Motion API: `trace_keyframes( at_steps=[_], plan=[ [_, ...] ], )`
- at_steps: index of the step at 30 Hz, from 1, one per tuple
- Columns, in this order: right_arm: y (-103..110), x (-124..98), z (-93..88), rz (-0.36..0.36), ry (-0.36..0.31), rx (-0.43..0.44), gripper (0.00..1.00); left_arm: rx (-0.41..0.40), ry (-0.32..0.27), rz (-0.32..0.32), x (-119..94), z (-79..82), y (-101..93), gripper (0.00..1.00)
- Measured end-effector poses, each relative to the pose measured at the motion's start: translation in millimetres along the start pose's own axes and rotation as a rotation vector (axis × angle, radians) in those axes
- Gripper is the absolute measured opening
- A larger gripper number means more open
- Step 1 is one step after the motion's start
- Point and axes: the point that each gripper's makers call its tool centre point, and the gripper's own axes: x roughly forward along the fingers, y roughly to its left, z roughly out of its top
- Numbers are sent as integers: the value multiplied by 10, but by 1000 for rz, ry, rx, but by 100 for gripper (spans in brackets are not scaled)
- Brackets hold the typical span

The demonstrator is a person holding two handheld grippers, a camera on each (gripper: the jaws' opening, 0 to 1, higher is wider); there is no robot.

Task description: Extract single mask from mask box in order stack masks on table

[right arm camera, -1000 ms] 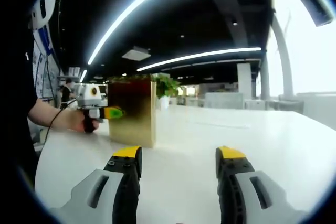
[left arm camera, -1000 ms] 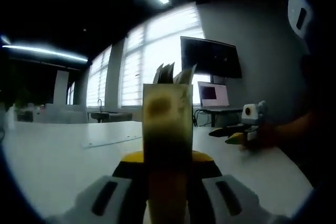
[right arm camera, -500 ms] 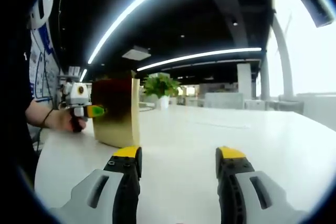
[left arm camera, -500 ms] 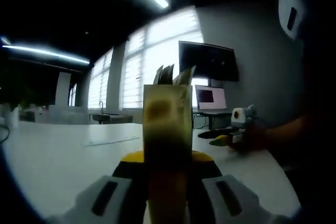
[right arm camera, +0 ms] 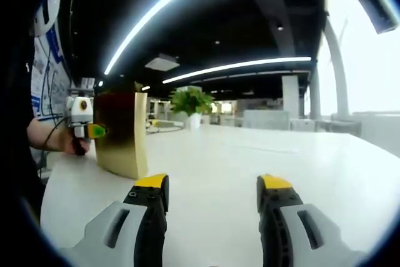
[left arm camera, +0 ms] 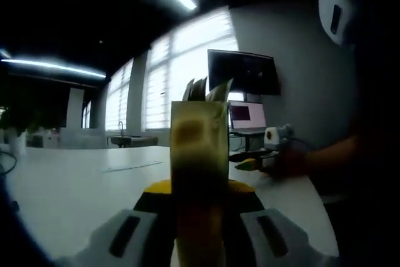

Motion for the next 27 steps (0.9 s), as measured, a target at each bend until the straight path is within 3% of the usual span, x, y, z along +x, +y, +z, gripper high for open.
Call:
trace_keyframes(
  at_steps=[6,27],
  plan=[
    [-4,-3,-2,0,0,-3,53,-6,-13,22,-110,10,8,28],
    [16,0,7,7,-4,-12,53,6,-29,32,-106,-18,21,32]
  ],
)
